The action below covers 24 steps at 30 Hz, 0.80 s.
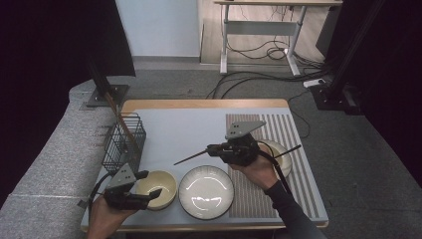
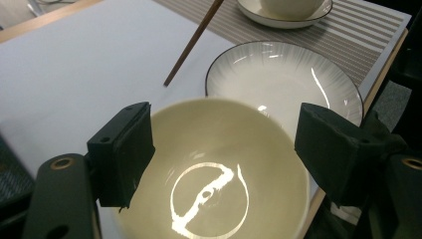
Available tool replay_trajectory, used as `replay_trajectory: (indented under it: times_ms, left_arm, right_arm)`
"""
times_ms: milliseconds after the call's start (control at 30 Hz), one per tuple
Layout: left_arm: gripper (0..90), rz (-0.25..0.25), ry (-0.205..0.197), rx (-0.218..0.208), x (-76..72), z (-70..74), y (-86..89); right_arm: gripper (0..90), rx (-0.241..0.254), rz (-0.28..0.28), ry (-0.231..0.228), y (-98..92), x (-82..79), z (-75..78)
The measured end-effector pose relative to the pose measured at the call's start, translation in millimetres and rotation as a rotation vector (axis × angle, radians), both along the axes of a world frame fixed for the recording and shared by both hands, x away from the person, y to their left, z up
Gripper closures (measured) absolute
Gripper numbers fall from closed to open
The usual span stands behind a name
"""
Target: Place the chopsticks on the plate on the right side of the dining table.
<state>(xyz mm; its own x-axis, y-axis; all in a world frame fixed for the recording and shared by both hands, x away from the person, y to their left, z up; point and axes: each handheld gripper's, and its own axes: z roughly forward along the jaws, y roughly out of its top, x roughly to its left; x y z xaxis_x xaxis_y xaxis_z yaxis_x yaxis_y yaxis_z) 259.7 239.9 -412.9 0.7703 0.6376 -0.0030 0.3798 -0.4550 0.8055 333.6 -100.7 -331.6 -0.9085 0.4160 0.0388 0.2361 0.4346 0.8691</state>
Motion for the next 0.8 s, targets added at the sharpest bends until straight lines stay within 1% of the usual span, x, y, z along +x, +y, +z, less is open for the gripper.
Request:
replay_trajectory:
  times_ms: [200, 333, 400, 467, 600, 700, 800]
  left_arm:
    - [25.1, -0.031, 0.004, 0.007, 15.3, -0.6, -23.0]
    - [26.0, -0.041, 0.003, 0.026, 26.9, -1.2, -36.9]
    - [26.7, -0.043, -0.003, 0.040, 32.6, -1.1, -43.3]
    - [28.4, -0.043, -0.006, 0.046, 37.7, -1.2, -49.0]
    - [32.4, -0.045, -0.006, 0.062, 46.3, -1.9, -57.6]
    - [35.0, -0.045, -0.009, 0.087, 50.8, -3.0, -62.1]
    - [39.0, -0.042, -0.007, 0.089, 54.9, -5.1, -64.9]
  right_arm:
    - [83.9, 0.005, 0.005, 0.003, -2.6, -1.2, 2.1]
    - [83.9, 0.009, 0.003, 0.006, -5.3, -2.0, 4.1]
    - [83.9, 0.007, 0.003, 0.007, -6.8, -2.7, 5.0]
    - [83.8, 0.011, 0.005, 0.007, -8.2, -3.5, 6.1]
    - [83.9, 0.013, 0.009, 0.012, -11.2, -5.5, 8.1]
    - [83.9, 0.027, 0.017, 0.021, -13.5, -7.2, 9.8]
    - [83.9, 0.032, 0.025, 0.027, -14.9, -9.1, 11.5]
